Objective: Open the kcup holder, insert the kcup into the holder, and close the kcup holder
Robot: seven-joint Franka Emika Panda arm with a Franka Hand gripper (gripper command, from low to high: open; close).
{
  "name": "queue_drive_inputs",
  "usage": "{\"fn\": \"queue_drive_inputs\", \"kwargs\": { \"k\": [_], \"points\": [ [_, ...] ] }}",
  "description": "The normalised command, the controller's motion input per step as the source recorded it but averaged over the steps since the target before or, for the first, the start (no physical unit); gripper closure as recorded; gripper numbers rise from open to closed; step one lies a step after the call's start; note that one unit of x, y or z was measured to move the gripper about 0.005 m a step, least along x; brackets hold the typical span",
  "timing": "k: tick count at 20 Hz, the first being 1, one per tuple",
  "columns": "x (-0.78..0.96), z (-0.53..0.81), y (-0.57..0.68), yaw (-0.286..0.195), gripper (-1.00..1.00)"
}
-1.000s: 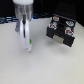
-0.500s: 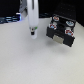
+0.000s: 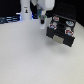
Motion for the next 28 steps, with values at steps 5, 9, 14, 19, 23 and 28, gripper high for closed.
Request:
{"fn": "queue_drive_inputs", "kwargs": {
  "k": [5, 9, 14, 19, 23, 28],
  "points": [
    [0.2, 0.4, 0.72, 0.002, 1.0],
    [0.23, 0.32, 0.71, 0.002, 1.0],
    [0.15, 0.2, 0.7, 0.002, 1.0],
    [0.05, 0.06, 0.66, 0.018, 1.0],
    [0.21, 0.04, 0.66, 0.034, 1.0],
    [0.27, -0.01, 0.59, 0.032, 1.0]
  ]
}}
